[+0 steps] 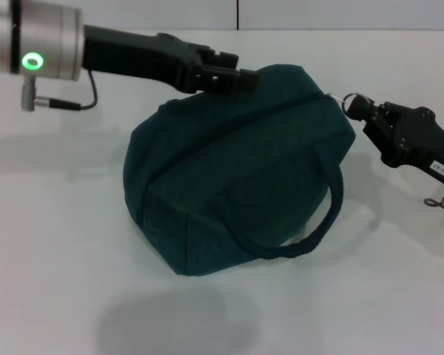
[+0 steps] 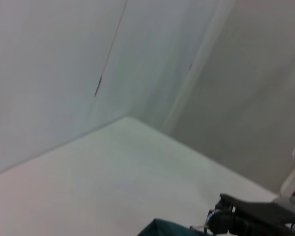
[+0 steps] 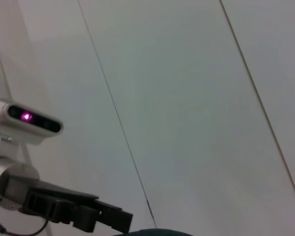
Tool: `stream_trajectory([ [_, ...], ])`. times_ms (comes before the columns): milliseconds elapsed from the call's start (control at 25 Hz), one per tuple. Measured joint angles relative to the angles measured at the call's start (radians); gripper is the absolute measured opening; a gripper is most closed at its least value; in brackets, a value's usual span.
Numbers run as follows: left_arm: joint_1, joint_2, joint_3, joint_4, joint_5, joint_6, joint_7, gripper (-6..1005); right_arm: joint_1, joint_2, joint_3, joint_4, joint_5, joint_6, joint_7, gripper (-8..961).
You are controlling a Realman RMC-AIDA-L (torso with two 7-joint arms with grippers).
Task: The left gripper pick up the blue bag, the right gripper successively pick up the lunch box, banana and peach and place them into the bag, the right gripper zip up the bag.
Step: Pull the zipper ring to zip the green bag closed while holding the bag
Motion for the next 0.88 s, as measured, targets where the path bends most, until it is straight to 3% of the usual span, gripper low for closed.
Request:
stream_trajectory([
  [320,-0.084,-0.001,0.044,0.013,0.150,-0.017,-0.129,591,-0.002,0.000,0.001,0.001,0.001,-0.007,0.000,4],
  [600,-0.101,-0.002,0.152,0.018,0.221,-0.070,-0.204,508,-0.003,0.000,0.007,0.001,0.004,-0.015,0.000,4],
  [880,-0.113,-0.002,0.170,0.018,0.230,-0.070,-0.205,420,-0.004,0.000,0.008,0.002,0.004,-0.014,0.000,4],
])
